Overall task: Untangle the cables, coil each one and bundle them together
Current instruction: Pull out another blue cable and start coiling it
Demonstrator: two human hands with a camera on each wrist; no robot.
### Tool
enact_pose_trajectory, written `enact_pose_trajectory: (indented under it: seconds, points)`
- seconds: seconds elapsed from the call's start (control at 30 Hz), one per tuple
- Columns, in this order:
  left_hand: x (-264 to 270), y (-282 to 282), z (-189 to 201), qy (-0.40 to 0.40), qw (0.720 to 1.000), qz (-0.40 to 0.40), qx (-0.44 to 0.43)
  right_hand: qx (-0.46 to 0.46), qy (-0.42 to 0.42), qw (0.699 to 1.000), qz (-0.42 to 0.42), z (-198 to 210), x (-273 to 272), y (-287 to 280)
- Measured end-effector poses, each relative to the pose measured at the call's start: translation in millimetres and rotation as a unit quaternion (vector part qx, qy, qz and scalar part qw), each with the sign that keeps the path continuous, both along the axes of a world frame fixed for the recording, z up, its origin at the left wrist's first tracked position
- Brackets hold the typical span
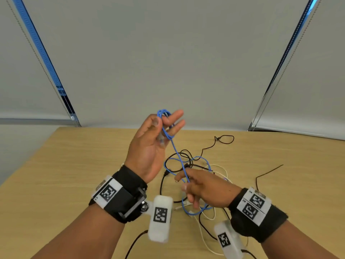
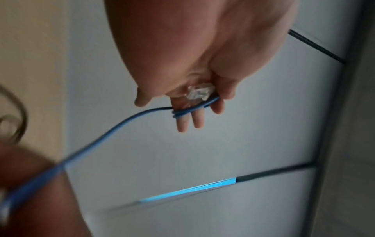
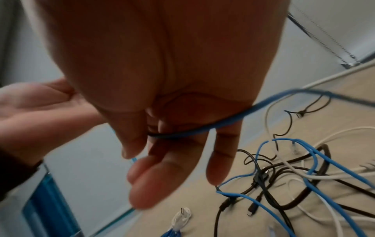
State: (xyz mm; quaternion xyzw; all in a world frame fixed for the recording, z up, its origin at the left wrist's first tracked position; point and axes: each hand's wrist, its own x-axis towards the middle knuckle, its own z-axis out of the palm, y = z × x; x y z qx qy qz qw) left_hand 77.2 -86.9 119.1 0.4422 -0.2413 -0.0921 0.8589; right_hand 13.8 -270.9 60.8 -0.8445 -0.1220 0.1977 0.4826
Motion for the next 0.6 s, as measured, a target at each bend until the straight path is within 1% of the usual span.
enact_pose_trajectory:
  seconds: [0.03, 0.07, 0.1, 0.13, 0.17, 0.23, 0.27, 0.3, 0.33, 0.4, 0.43, 0.53, 0.6]
  points:
    - [4, 1, -1, -0.025, 0.996, 0.057, 0.065, -0.007, 0.0, 1.0, 0.001, 4, -3, 0]
    - [7, 3, -3, -0.046, 0.983, 0.106, 0.142, -0.015, -0.014, 1.0, -0.002, 12, -6, -2]
    - [9, 4, -7, -0.061, 0.964, 0.137, 0.22, -0.026, -0.046, 0.999, -0.005, 22, -9, -3]
    - [10, 4, -12, -0.073, 0.943, 0.146, 0.289, -0.04, -0.088, 0.995, -0.008, 34, -10, -5]
    - [10, 2, -18, -0.085, 0.926, 0.137, 0.341, -0.056, -0.131, 0.99, -0.012, 46, -10, -6]
    - [3, -4, -29, -0.109, 0.905, 0.094, 0.401, -0.076, -0.206, 0.975, -0.037, 65, -8, -10]
    - [-1, -7, -33, -0.11, 0.905, 0.065, 0.405, -0.074, -0.238, 0.967, -0.06, 71, -4, -12]
    - [-7, -10, -35, -0.097, 0.916, 0.031, 0.388, -0.067, -0.266, 0.957, -0.091, 74, -1, -14]
    - [-12, -12, -35, -0.071, 0.933, -0.004, 0.353, -0.055, -0.284, 0.949, -0.122, 76, 2, -15]
    - [-17, -14, -32, -0.02, 0.96, -0.055, 0.274, -0.014, -0.286, 0.944, -0.163, 75, 5, -16]
    - [-18, -14, -31, -0.007, 0.965, -0.068, 0.251, 0.015, -0.273, 0.947, -0.169, 73, 6, -16]
    - [-20, -15, -28, -0.014, 0.969, -0.06, 0.24, 0.106, -0.226, 0.954, -0.164, 65, 5, -11]
    - [-22, -17, -29, -0.024, 0.971, -0.048, 0.233, 0.104, -0.247, 0.949, -0.169, 59, 7, -6]
